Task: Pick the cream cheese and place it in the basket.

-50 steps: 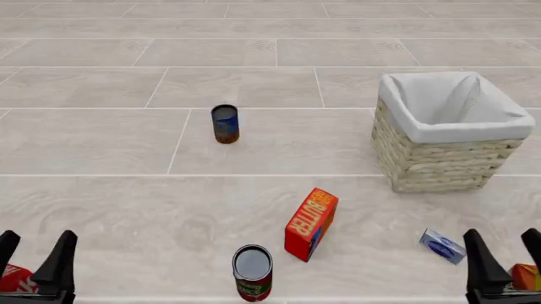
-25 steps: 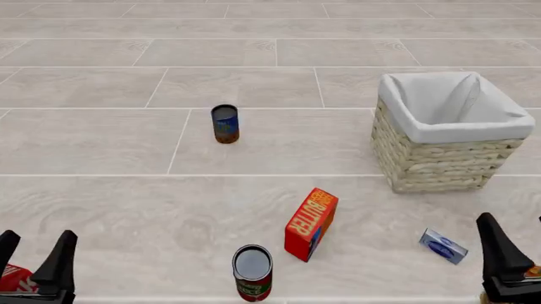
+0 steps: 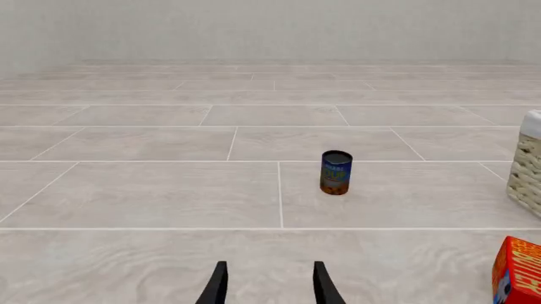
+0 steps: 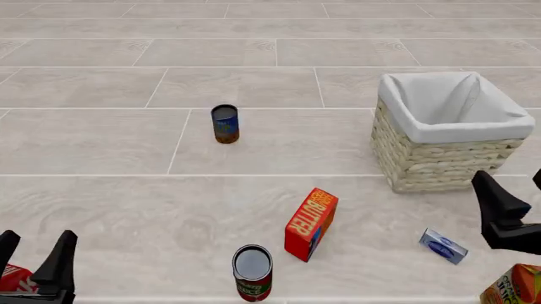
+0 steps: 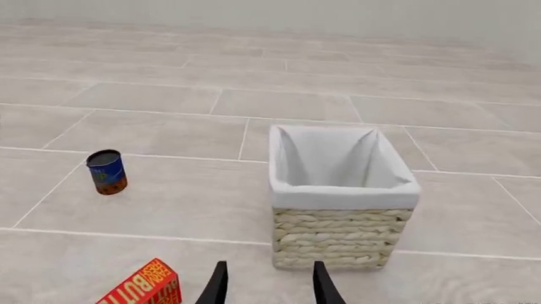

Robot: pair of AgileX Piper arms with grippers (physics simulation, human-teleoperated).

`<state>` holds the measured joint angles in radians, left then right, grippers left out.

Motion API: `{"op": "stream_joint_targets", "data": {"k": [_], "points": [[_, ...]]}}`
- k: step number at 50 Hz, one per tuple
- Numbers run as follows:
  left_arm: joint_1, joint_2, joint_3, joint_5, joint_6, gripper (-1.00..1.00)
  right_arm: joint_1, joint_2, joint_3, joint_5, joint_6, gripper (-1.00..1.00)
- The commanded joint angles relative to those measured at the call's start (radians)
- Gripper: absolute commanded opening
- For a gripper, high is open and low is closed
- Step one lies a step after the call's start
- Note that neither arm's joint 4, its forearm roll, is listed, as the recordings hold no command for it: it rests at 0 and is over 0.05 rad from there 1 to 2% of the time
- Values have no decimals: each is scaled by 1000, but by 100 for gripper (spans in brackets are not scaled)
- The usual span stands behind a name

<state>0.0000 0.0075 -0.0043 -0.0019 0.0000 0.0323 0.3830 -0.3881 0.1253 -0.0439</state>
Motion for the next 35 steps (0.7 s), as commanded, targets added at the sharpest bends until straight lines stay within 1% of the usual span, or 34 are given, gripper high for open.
{"op": "stream_joint_targets", "data": {"k": [1, 3, 6, 7, 8, 14, 16, 17, 18, 19, 24, 30, 35], "points": [[0, 0, 0, 0, 0, 100, 5, 178, -76, 13, -15, 100], [0, 0, 0, 0, 0, 100, 8, 207, -87, 22, -13, 100], [0, 0, 0, 0, 0, 100, 21, 233, -101, 40, -23, 100], [0, 0, 0, 0, 0, 100, 16, 260, -116, 61, -42, 100], [0, 0, 0, 0, 0, 100, 16, 261, -116, 61, -42, 100], [0, 0, 0, 0, 0, 100, 15, 261, -168, 134, -28, 100], [0, 0, 0, 0, 0, 100, 12, 265, -174, 143, -18, 100], [0, 0, 0, 0, 0, 100, 17, 269, -182, 156, 5, 100], [0, 0, 0, 0, 0, 100, 11, 275, -187, 167, -2, 100], [0, 0, 0, 0, 0, 100, 5, 274, -189, 183, -22, 100], [0, 0, 0, 0, 0, 100, 2, 288, -183, 206, -45, 100], [0, 0, 0, 0, 0, 100, -6, 293, -195, 241, -47, 100], [0, 0, 0, 0, 0, 100, -18, 320, -184, 246, -69, 100]]}}
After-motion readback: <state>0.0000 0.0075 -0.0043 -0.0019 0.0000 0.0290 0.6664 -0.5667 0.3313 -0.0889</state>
